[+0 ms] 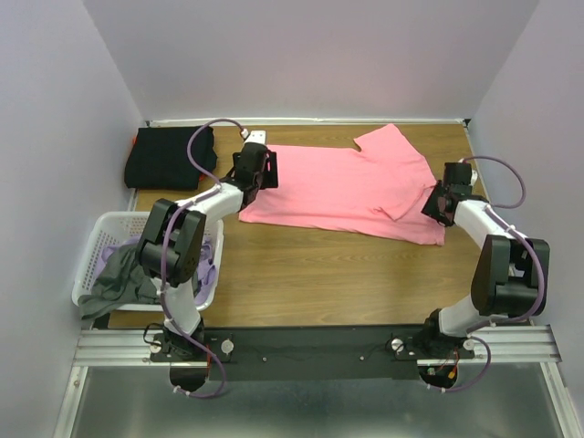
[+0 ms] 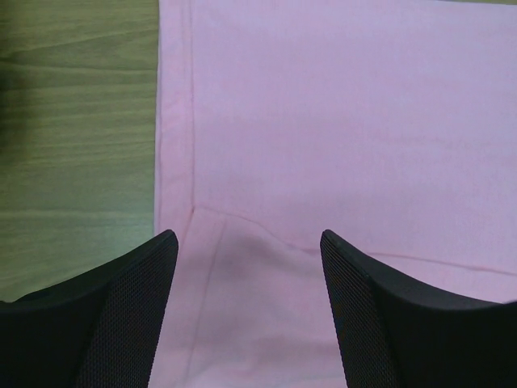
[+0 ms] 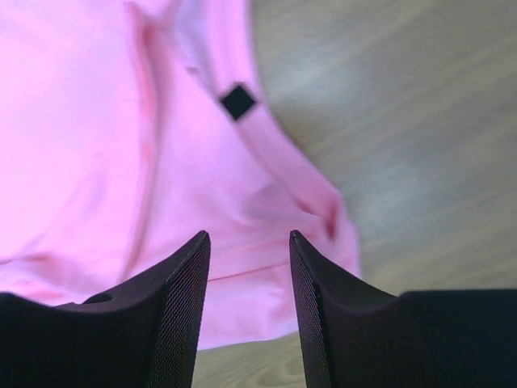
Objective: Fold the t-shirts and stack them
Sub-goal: Fold the tshirt
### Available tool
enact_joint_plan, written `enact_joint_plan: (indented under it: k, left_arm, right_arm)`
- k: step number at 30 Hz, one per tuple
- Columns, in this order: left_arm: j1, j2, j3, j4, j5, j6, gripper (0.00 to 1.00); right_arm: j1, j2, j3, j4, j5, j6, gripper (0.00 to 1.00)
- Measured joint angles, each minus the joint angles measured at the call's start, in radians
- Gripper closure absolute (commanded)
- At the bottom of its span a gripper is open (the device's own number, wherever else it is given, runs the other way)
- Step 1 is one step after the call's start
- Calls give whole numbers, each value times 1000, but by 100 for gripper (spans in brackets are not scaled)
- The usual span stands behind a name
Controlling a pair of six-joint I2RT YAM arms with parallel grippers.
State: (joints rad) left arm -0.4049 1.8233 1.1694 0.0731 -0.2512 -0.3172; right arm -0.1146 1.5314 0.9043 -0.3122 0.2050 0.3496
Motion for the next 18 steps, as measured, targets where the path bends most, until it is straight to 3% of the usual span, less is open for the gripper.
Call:
enact_joint_plan:
  k: [6, 18]
  left_arm:
    - [18, 62, 49, -41, -18, 26, 22]
    - [31, 45, -40, -26, 9, 34, 22]
  right_arm:
    - [34, -2, -28, 104, -198, -16, 49]
    - [82, 9, -84, 205, -479, -28, 48]
